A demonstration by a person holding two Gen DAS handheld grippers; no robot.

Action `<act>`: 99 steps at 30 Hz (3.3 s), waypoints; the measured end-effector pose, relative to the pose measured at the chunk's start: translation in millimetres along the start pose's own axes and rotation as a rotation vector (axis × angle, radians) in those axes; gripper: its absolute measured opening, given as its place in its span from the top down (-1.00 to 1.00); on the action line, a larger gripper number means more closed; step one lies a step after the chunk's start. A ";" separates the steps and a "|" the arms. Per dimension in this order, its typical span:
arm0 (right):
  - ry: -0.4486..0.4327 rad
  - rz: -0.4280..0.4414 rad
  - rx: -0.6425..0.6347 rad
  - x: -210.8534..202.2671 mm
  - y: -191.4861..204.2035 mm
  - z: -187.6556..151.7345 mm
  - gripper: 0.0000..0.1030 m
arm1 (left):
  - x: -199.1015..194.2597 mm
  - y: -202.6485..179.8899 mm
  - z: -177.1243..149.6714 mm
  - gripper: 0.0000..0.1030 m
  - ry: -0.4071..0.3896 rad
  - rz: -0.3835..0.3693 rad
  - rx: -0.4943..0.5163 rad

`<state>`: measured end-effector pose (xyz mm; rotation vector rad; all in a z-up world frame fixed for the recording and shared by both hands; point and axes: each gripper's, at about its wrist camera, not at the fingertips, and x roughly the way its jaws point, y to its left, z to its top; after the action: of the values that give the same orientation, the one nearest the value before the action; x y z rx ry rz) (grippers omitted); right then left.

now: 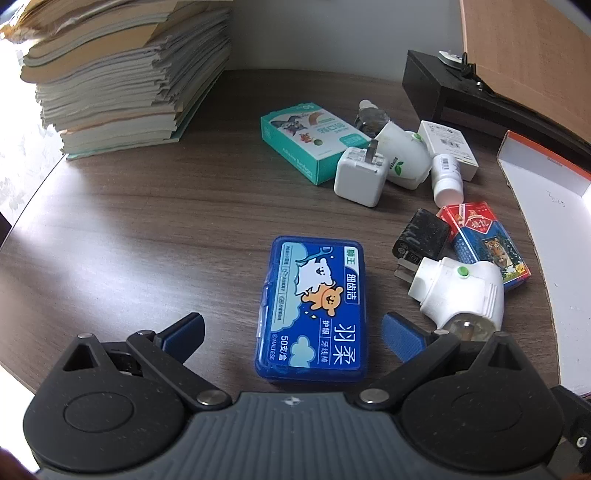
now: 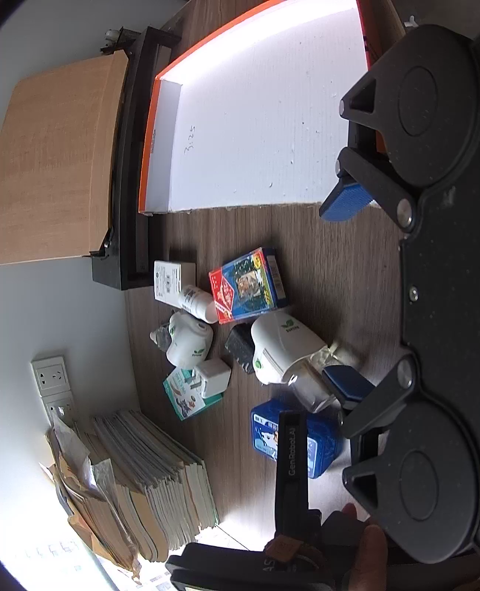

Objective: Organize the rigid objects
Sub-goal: 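Lower the left gripper onto the blue tin while the right gripper approaches the white diffuser, then close the left gripper on the blue tin while the right gripper grasps the white diffuser, then carry the blue tin and white diffuser over the white box with both grippers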

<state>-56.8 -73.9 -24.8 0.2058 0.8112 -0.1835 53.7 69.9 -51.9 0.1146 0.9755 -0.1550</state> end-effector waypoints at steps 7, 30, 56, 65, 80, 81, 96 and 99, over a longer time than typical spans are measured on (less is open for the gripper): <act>0.006 0.031 0.002 5.6 18.6 7.4 -0.94 | -3.7 1.0 0.3 -1.00 -0.013 -0.005 0.017; 0.083 0.046 0.141 45.9 27.1 20.0 -0.94 | 16.8 5.4 -1.4 -0.23 -0.056 -0.078 0.107; 0.031 0.016 0.023 50.7 34.6 30.4 -0.39 | -28.6 24.7 0.7 -0.23 -0.161 -0.128 0.038; -0.101 -0.074 0.061 -7.6 -12.8 43.1 -0.39 | -55.7 -26.1 9.9 -0.23 -0.209 -0.219 0.093; -0.175 -0.225 0.155 -60.3 -127.0 64.8 -0.40 | -70.9 -139.7 31.5 -0.23 -0.246 -0.342 0.177; -0.177 -0.226 0.154 -60.9 -133.7 66.0 -0.40 | -71.0 -147.2 33.6 -0.23 -0.248 -0.343 0.177; -0.176 -0.186 0.130 -36.1 -204.7 96.2 -0.40 | -56.3 -222.7 56.4 -0.23 -0.248 -0.304 0.178; -0.169 -0.178 0.114 -29.9 -212.9 101.3 -0.40 | -51.9 -230.1 59.5 -0.23 -0.239 -0.296 0.166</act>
<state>-57.5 -302.2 41.3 0.2217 0.6510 -0.4103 31.6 -162.0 18.1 0.1007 0.7354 -0.5115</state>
